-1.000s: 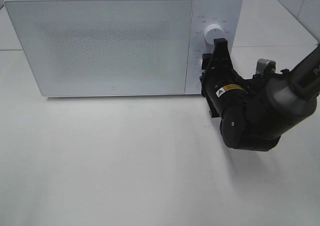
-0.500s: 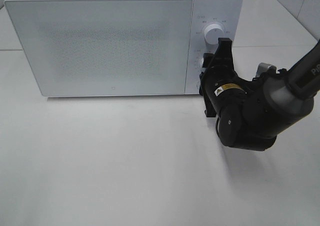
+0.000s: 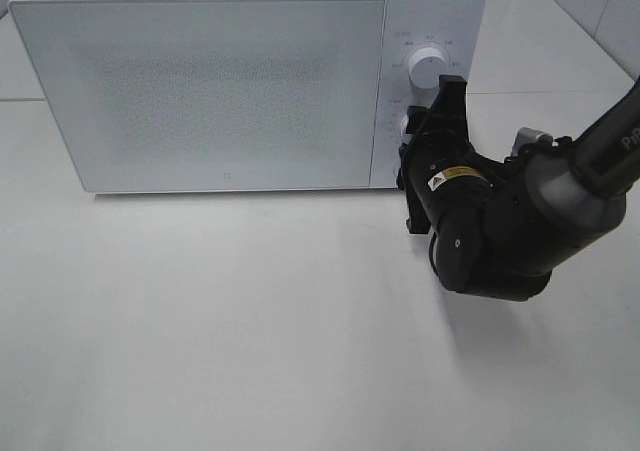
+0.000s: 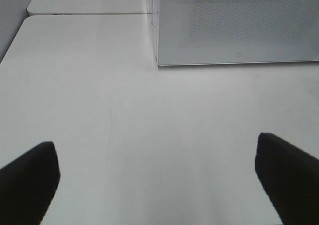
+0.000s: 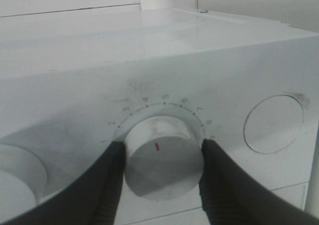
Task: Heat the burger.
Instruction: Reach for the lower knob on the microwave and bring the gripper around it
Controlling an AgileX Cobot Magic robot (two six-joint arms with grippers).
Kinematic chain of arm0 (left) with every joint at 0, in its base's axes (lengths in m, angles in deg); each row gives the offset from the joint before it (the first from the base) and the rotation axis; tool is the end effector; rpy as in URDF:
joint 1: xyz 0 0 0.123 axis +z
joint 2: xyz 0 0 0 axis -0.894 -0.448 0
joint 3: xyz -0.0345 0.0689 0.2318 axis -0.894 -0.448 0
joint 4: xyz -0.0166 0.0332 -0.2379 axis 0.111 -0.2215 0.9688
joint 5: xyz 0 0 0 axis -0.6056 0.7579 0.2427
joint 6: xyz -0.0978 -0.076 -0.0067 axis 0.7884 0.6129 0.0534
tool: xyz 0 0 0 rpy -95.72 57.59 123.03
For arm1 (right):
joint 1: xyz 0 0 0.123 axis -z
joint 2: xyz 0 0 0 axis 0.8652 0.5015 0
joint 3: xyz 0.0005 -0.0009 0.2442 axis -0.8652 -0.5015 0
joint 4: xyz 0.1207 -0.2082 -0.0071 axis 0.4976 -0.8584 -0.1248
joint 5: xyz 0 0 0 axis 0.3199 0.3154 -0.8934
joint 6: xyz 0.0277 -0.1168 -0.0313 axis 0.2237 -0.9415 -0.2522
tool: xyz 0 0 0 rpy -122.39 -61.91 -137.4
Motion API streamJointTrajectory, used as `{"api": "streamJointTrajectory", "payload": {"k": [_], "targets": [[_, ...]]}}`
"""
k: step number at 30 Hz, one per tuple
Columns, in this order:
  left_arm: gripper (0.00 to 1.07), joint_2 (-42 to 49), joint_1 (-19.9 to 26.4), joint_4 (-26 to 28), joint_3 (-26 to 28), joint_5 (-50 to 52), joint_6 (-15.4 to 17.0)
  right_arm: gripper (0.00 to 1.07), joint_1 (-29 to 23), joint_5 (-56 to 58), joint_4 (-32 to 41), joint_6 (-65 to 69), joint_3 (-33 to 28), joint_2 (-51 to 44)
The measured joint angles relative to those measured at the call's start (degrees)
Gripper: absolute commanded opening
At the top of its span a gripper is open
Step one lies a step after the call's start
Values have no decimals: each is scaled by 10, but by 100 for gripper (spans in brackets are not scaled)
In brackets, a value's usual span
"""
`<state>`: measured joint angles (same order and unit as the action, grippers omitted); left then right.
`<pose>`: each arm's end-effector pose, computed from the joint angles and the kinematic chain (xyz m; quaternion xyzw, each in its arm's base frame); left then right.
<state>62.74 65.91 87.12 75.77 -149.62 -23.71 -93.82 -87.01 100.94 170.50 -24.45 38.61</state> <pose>0.0558 -0.0138 0.2615 0.0245 0.8436 -0.0390 0.5350 0.3360 0.1425 0.0849 0.5387 0.5020 0.4938 0.4626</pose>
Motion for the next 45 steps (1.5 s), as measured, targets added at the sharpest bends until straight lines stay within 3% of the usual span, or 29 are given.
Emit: {"api": "streamJointTrajectory", "payload": {"k": [8, 13, 16, 19, 21, 22, 24, 27, 29, 34, 45], "targets": [[100, 0, 0, 0, 0, 0, 0, 6, 0, 1, 1, 6, 0, 0], [100, 0, 0, 0, 0, 0, 0, 12, 0, 1, 1, 7, 0, 0], [100, 0, 0, 0, 0, 0, 0, 22, -1, 1, 5, 25, 1, 0], [100, 0, 0, 0, 0, 0, 0, 25, -1, 1, 7, 26, 1, 0], [100, 0, 0, 0, 0, 0, 0, 36, -1, 1, 9, 27, 1, 0], [100, 0, 0, 0, 0, 0, 0, 36, -1, 1, 9, 27, 1, 0], [100, 0, 0, 0, 0, 0, 0, 50, -2, 1, 13, 27, 2, 0], [100, 0, 0, 0, 0, 0, 0, 53, -3, 3, 17, 27, 5, 0], [100, 0, 0, 0, 0, 0, 0, 62, -6, 9, 25, 25, 6, 0], [100, 0, 0, 0, 0, 0, 0, 67, -7, 17, 29, 18, 6, 0], [100, 0, 0, 0, 0, 0, 0, 68, -14, 19, 31, -8, 6, 0]]}}
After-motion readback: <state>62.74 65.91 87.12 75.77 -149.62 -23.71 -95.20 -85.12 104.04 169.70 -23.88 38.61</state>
